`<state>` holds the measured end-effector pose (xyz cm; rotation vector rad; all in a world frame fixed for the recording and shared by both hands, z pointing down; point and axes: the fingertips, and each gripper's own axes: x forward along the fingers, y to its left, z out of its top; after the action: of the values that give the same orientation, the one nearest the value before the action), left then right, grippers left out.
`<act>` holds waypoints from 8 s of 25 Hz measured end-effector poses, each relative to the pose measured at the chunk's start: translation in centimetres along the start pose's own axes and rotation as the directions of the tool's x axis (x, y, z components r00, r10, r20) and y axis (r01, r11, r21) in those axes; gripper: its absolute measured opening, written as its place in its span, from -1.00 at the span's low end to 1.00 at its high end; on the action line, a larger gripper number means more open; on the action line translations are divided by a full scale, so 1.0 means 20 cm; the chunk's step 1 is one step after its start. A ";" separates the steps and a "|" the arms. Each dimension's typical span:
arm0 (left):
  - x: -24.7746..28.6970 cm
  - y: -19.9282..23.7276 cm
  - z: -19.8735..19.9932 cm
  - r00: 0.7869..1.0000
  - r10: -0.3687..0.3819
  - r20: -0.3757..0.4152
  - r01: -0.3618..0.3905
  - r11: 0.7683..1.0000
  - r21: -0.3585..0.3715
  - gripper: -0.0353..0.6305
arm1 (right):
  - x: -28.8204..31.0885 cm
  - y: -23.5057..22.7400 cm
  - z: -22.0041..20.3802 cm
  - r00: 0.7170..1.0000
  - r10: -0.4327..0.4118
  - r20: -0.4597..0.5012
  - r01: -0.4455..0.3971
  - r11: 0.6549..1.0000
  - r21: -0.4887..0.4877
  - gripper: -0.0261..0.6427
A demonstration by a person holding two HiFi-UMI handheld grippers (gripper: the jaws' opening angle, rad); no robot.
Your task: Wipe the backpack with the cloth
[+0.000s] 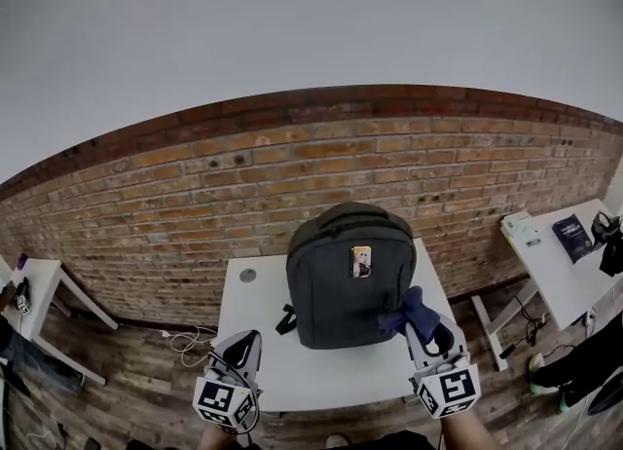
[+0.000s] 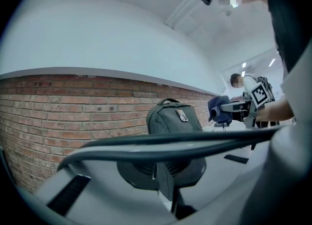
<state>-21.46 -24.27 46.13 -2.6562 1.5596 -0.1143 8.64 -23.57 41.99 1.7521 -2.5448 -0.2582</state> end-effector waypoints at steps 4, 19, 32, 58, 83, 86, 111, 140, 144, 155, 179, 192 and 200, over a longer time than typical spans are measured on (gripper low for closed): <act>0.07 0.01 -0.02 1.000 -0.019 -0.014 0.019 1.000 0.001 -0.90 | 0.05 -0.05 -0.02 1.000 -0.020 -0.004 0.020 1.000 0.007 -0.53; 0.20 -0.01 0.06 1.000 0.014 -0.003 -0.014 1.000 0.017 -0.90 | 0.44 -0.24 0.21 0.997 -0.003 0.078 0.005 1.000 -0.031 -0.53; 0.20 0.01 0.06 0.996 0.084 -0.017 -0.084 0.996 0.034 -0.90 | 0.65 -0.34 0.09 1.000 0.006 0.021 -0.004 0.997 -0.080 -0.53; 0.23 0.07 0.04 0.993 0.109 -0.032 -0.108 0.993 0.045 -0.90 | 0.43 -0.21 -0.62 0.971 0.076 -0.228 -0.059 0.995 0.078 -0.53; 0.14 -0.01 0.03 0.992 0.111 -0.055 -0.108 0.993 0.051 -0.90 | 0.20 -0.01 -1.40 0.821 0.152 -0.550 -0.065 0.982 0.176 -0.53; 0.15 -0.02 0.03 0.993 0.108 -0.055 -0.106 0.993 0.053 -0.90 | 0.23 -0.01 -1.19 0.875 0.152 -0.460 -0.081 0.982 0.171 -0.53; 0.15 -0.04 0.03 0.993 0.102 -0.061 -0.098 0.993 0.065 -0.90 | 0.76 -0.23 0.26 0.995 0.083 0.047 -0.083 0.997 -0.006 -0.53; 0.22 -0.09 0.04 0.996 0.074 -0.052 -0.071 0.995 0.065 -0.90 | 0.59 0.10 -0.22 0.972 0.208 -0.113 -0.210 0.978 -0.004 -0.53; 0.22 -0.08 0.02 0.995 0.076 -0.061 -0.073 0.996 0.059 -0.90 | 0.52 0.17 -0.34 0.957 0.238 -0.164 -0.241 0.971 0.003 -0.53; 0.20 -0.06 -0.01 0.994 0.086 -0.075 -0.082 0.995 0.051 -0.90 | 0.38 0.25 -0.77 0.917 0.220 -0.334 -0.232 0.973 0.004 -0.53; 0.11 -0.04 -0.01 0.991 0.113 -0.069 -0.111 0.994 0.023 -0.90 | 0.24 0.47 -1.28 0.784 0.269 -0.559 -0.322 0.947 0.005 -0.53; 0.08 0.01 -0.06 0.992 0.113 -0.054 -0.113 0.994 -0.001 -0.90 | 0.57 0.49 -0.34 0.940 0.265 -0.214 -0.287 0.955 -0.081 -0.53; 0.09 0.06 -0.09 0.993 0.109 -0.053 -0.110 0.994 -0.007 -0.90 | 0.78 0.37 -0.06 0.972 0.183 -0.144 -0.201 0.971 -0.125 -0.53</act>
<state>-21.85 -26.38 47.85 -2.5883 1.7224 -0.1723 -3.69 -35.74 43.31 1.4131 -2.5120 -0.2935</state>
